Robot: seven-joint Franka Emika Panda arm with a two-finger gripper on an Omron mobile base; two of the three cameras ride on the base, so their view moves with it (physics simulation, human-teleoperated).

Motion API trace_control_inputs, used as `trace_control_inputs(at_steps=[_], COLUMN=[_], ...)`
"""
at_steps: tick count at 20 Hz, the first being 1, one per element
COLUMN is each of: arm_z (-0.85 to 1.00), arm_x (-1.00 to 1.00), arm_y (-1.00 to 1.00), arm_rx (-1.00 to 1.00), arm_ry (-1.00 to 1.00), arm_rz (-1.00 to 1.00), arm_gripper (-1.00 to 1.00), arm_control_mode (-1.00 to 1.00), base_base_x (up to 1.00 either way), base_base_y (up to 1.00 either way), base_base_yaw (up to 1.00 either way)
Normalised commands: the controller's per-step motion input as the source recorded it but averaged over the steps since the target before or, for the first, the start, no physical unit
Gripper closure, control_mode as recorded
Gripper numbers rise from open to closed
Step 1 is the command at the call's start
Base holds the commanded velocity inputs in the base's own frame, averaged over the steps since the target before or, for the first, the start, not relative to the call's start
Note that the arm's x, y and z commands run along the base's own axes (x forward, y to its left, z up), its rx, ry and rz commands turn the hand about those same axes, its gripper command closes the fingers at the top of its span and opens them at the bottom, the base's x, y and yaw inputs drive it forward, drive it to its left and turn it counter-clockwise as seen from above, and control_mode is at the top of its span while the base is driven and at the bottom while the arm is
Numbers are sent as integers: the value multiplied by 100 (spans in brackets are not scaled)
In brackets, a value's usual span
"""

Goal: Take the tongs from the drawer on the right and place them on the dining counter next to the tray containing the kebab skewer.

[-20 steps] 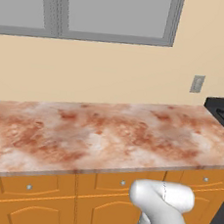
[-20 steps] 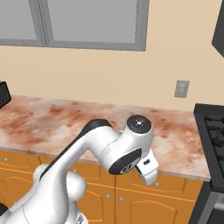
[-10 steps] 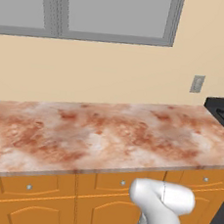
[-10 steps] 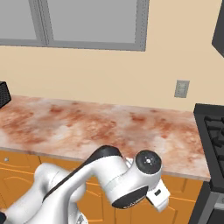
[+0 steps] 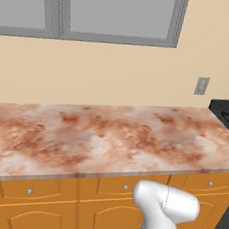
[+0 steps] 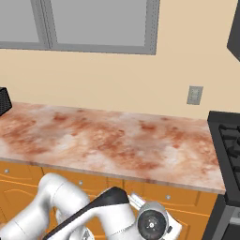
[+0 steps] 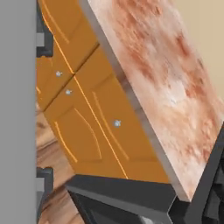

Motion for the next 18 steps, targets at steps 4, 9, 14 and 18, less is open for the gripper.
trace_control_inputs(at_steps=[4,9,14,18], arm_z=[-26,-27,-18,-15], arm_x=[0,0,0,0], arm_y=[-5,-2,0,0], arm_rx=[-15,-16,-11,-13], arm_ry=[-48,-36,-15,-17], arm_rz=[24,22,9,7], arm_gripper=[-100,-100,-100,-100], arm_control_mode=[-100,-100,-100,-100], base_base_x=[0,0,0,0], base_base_y=[0,0,0,0], base_base_yaw=[0,0,0,0])
